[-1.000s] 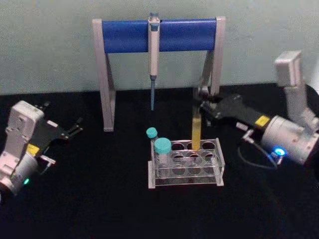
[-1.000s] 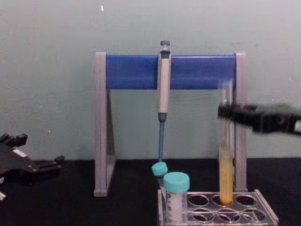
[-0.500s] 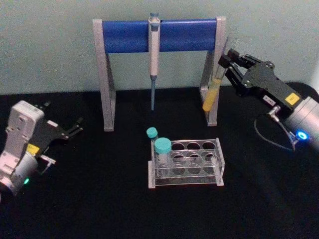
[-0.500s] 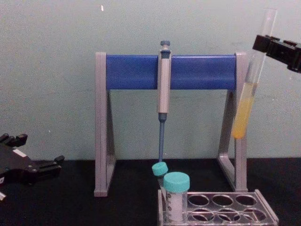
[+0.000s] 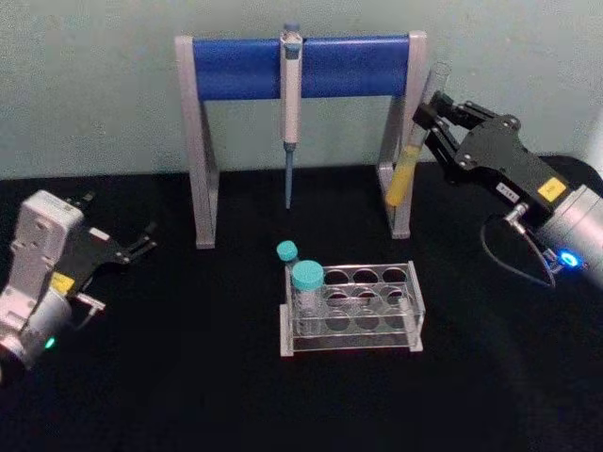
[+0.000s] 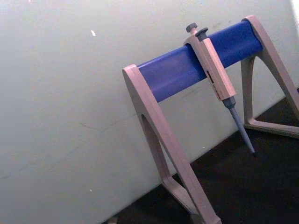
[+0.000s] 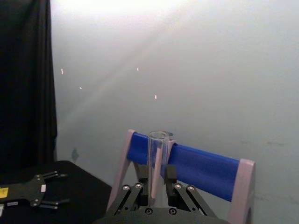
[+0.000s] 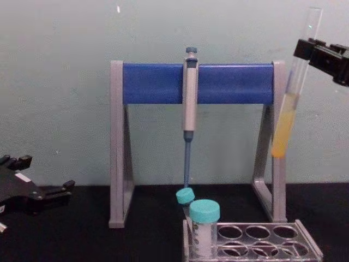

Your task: Pick up the test tube from the test tube rack, shake it, then place it back into the test tube rack.

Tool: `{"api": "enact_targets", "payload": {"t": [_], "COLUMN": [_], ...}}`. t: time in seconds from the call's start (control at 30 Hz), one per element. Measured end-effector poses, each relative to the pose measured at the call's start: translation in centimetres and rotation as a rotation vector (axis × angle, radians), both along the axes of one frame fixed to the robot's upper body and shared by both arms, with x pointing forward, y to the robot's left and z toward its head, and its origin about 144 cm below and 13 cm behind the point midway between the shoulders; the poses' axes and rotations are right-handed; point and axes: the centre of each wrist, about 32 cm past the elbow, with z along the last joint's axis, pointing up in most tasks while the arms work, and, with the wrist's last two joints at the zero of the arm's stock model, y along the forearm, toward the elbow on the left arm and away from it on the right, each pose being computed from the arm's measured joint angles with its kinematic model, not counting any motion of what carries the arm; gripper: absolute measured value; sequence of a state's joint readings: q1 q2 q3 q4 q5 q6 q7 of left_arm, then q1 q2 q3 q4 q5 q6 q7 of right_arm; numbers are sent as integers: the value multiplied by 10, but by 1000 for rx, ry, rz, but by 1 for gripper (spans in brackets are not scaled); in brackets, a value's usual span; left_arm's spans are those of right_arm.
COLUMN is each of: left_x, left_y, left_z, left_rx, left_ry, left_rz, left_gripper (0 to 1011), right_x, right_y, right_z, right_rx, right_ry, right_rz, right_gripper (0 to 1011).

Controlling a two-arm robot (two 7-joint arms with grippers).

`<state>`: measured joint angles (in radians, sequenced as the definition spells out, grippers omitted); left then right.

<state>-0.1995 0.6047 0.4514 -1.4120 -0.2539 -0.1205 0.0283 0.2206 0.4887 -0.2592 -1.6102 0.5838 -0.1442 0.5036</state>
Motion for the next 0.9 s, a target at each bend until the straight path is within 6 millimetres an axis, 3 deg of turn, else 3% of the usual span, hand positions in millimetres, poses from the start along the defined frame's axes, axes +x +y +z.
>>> {"api": "enact_targets", "payload": {"t": [0.3, 0.53, 0.7, 0.9], "left_x": [0, 0, 0, 0], "left_y": [0, 0, 0, 0], "left_z": [0, 0, 0, 0], "left_rx": [0, 0, 0, 0], "left_ry": [0, 0, 0, 0], "left_rz": [0, 0, 0, 0], "left_gripper": [1001, 1002, 1001, 1001], "right_x": [2, 2, -2, -5], "right_y": [-4, -31, -50, -56], "right_z": [4, 16, 24, 27], "right_rx": [1, -52, -159, -305], "right_ry": [11, 92, 79, -3], "right_rz": [132, 274, 256, 112], "right_gripper": [220, 220, 220, 220]}}
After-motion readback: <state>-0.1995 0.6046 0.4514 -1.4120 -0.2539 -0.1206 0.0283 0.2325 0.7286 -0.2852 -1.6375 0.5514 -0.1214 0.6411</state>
